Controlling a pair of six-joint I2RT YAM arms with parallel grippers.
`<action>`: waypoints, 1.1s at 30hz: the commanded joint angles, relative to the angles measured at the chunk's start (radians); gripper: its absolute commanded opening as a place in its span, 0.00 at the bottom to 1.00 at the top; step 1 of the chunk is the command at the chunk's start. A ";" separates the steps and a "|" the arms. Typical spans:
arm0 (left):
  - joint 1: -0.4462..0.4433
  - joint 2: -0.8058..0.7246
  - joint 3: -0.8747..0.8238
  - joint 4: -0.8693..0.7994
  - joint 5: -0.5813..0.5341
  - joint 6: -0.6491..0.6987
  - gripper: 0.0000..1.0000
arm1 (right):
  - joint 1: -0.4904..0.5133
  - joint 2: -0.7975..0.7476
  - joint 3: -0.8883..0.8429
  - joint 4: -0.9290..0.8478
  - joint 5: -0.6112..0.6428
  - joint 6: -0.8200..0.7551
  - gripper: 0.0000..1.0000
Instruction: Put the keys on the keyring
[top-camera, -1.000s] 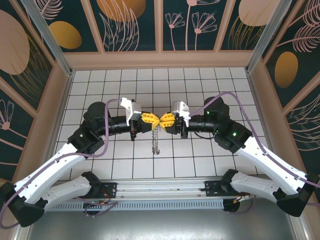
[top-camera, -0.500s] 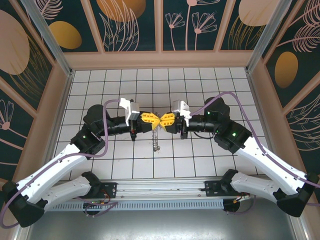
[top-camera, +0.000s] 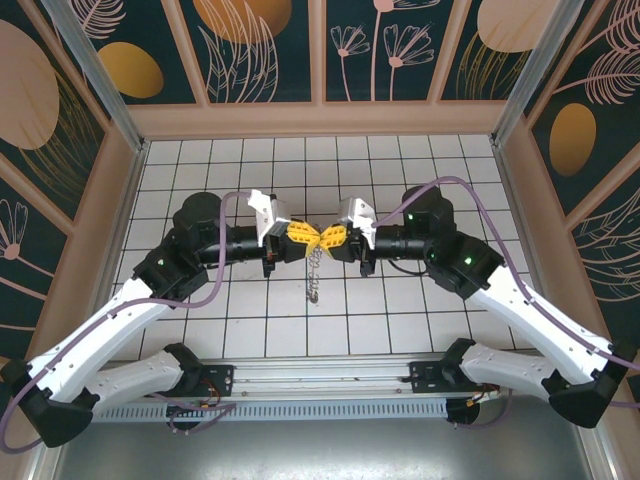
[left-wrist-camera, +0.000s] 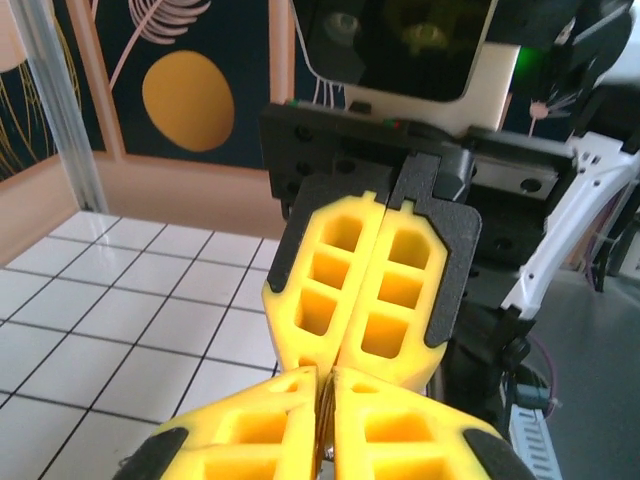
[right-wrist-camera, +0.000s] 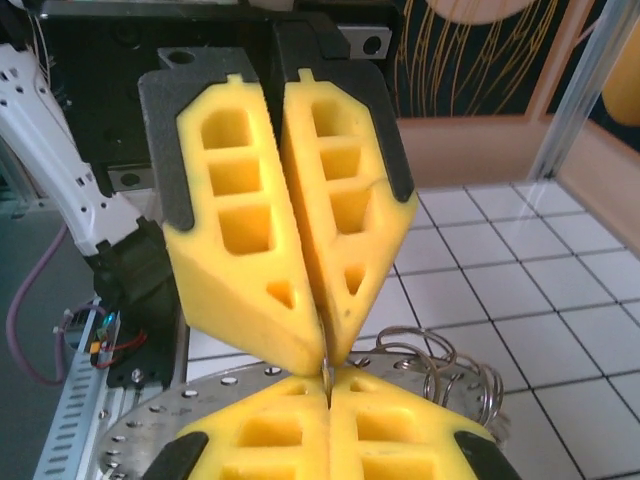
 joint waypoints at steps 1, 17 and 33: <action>-0.008 0.025 0.008 -0.142 -0.045 0.077 0.09 | 0.001 0.031 0.113 -0.089 -0.023 -0.087 0.00; -0.007 -0.029 -0.017 0.054 0.023 -0.037 0.00 | 0.003 0.002 0.064 -0.034 -0.023 -0.079 0.03; -0.007 -0.076 -0.127 0.412 0.094 -0.231 0.00 | 0.005 -0.090 -0.100 0.145 -0.056 0.040 0.11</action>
